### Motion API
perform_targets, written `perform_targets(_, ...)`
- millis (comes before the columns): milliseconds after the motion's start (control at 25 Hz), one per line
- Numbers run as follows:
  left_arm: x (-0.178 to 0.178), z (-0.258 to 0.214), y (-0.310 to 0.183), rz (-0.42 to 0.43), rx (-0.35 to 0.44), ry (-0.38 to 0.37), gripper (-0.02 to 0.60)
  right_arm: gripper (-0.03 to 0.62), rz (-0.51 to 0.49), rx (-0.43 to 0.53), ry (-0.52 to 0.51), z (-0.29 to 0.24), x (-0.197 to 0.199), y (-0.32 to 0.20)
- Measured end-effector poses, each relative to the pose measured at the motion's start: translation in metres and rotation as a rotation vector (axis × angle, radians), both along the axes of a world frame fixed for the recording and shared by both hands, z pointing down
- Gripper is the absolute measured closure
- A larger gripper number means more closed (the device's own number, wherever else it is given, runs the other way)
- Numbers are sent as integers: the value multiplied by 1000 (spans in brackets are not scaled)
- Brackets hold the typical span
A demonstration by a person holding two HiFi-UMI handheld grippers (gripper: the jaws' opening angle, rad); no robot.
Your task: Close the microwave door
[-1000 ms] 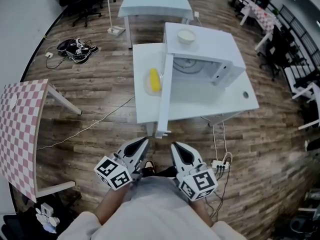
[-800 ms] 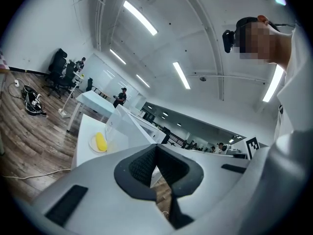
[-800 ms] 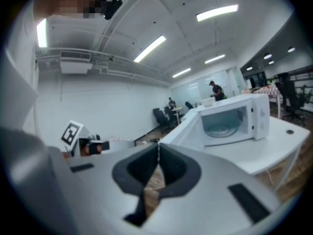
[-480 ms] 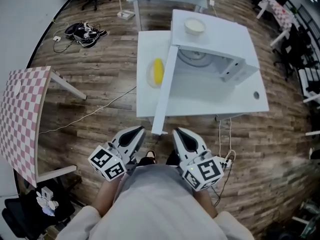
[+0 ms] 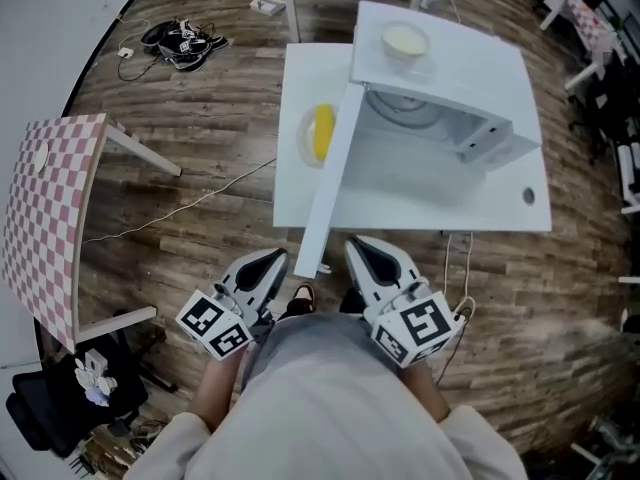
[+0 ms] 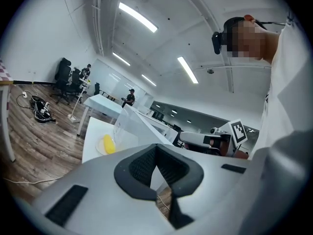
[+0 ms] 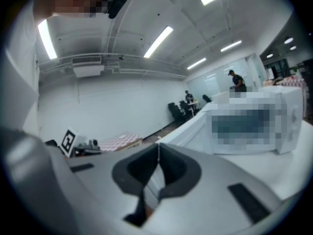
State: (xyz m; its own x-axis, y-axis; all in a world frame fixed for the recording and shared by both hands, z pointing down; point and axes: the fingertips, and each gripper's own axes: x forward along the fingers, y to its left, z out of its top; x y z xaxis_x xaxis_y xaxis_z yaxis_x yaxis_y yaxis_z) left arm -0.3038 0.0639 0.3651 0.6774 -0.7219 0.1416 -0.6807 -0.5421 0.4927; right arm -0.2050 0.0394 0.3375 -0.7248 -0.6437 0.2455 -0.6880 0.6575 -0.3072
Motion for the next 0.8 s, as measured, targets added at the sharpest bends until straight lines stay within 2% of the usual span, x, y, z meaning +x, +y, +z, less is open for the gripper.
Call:
perform_targets(320,7,2,0,19,-10,6,568,571,-37,-24,-7,6,-7,-8)
perform_targets(800,15,5,2,70,-37,17,568,571,-5,-56,-15,13,3,-3)
